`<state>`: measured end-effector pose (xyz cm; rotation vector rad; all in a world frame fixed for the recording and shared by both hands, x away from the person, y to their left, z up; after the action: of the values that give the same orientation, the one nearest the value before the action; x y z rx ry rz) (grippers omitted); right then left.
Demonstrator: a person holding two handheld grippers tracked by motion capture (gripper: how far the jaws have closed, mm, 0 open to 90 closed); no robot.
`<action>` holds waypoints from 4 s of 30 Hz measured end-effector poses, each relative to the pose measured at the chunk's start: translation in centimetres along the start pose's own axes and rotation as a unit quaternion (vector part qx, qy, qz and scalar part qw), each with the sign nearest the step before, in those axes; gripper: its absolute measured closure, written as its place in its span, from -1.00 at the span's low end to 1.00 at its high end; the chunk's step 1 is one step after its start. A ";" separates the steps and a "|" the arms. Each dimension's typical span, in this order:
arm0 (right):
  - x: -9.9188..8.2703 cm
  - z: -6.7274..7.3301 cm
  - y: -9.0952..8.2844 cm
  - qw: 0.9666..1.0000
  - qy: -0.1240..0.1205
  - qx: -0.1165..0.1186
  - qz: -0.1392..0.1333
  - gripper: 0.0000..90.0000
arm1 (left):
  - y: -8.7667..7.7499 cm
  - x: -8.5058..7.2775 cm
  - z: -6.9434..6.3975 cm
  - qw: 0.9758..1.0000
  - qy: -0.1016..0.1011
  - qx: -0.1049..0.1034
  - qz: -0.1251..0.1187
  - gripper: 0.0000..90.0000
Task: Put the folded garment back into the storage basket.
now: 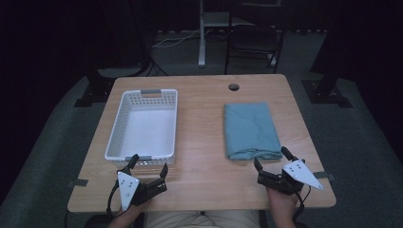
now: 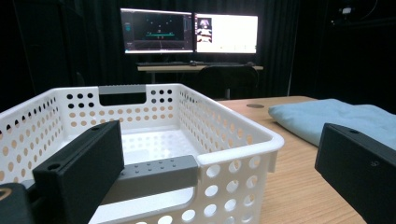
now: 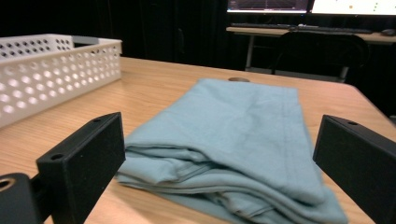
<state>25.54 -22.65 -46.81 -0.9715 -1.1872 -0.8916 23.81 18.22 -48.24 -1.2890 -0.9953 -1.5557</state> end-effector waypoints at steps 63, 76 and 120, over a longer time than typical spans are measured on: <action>9.1 1.6 0.4 0.996 -0.057 0.071 -0.002 -0.94 | 0.1 0.0 0.0 1.000 0.001 0.000 0.007 -0.94; 11.4 -1.5 2.1 0.998 -0.024 0.053 0.006 -0.93 | 0.1 0.0 0.0 1.000 0.000 0.000 0.004 -0.94; 7.3 -9.2 11.4 0.979 0.058 -0.006 0.194 -0.91 | 0.1 0.0 0.0 1.000 0.001 -0.004 0.005 -0.94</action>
<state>40.34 -27.87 -42.10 -1.0988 -0.8534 -0.6344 23.90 18.17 -48.22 -1.2963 -0.9799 -1.5548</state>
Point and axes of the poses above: each handheld gripper's, and its own axes: y roughly forward along the jaws, x roughly out of its top, z roughly to its left, the point moved 2 cm from there along y, roughly forward along the jaws, and after that the axes turned 8 degrees about y, right-handed, at the moved point
